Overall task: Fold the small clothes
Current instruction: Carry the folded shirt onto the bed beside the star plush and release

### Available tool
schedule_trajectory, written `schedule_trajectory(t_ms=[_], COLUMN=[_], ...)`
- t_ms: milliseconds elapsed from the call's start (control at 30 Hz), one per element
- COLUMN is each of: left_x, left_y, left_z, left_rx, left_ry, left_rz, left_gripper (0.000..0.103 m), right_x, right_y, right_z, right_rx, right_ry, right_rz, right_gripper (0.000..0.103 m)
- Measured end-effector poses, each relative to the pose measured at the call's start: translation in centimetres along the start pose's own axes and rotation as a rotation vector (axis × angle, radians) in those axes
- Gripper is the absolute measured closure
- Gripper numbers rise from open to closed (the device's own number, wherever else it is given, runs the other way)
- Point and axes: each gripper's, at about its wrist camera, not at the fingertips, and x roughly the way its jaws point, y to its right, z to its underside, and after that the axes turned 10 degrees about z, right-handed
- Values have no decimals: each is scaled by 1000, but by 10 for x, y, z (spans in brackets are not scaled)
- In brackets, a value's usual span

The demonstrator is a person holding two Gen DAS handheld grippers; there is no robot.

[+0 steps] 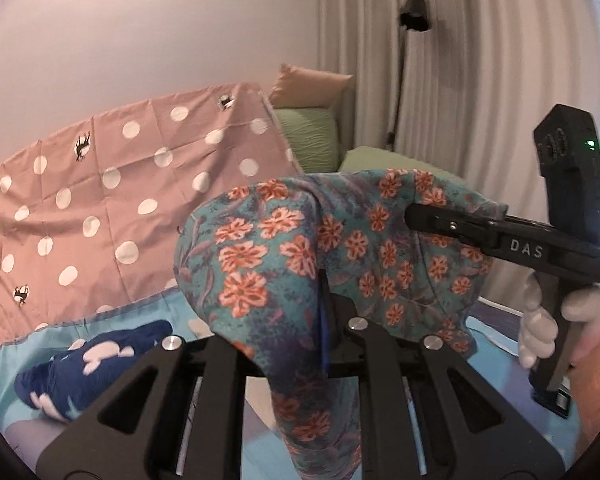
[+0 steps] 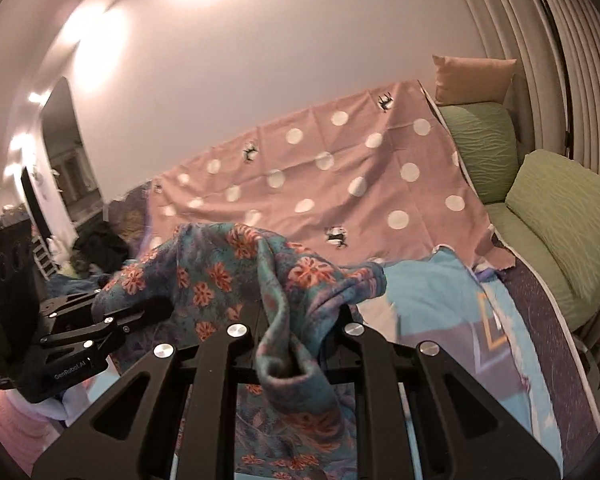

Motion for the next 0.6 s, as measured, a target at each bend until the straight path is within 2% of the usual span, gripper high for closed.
schedule_trajectory(t_ms=[67, 100, 133, 167, 200, 233, 300, 400, 533, 600], left_x=[34, 56, 73, 94, 112, 127, 145, 138, 120, 108], left_y=[-24, -37, -48, -62, -74, -87, -108, -116, -115, -106], left_z=[8, 16, 26, 41, 56, 74, 109, 135, 138, 143], left_rx=[-4, 4, 3, -8, -19, -34, -98, -154, -202, -191], left_ry=[-22, -58, -97, -154, -201, -245, -297, -247, -212, -209], left_rz=[-43, -93, -148, -218, -279, -319, -318, -253, -218, -214], left_gripper=[79, 65, 58, 50, 50, 50, 51, 48, 45, 44], right_x=[41, 68, 95, 118, 144, 159, 176, 174, 149, 125], right_y=[8, 14, 20, 25, 32, 39, 53, 69, 83, 85], right_z=[1, 4, 10, 17, 29, 39, 65, 103, 149, 174], right_rx=[-7, -10, -11, -14, -22, -21, 5, 40, 116, 176], right_ry=[-22, -51, -93, -132, -170, -195, -218, -215, -185, -192], right_rz=[29, 63, 111, 187, 297, 352, 405, 380, 325, 301], right_gripper=[84, 73, 59, 58, 58, 58, 58, 58, 55, 54])
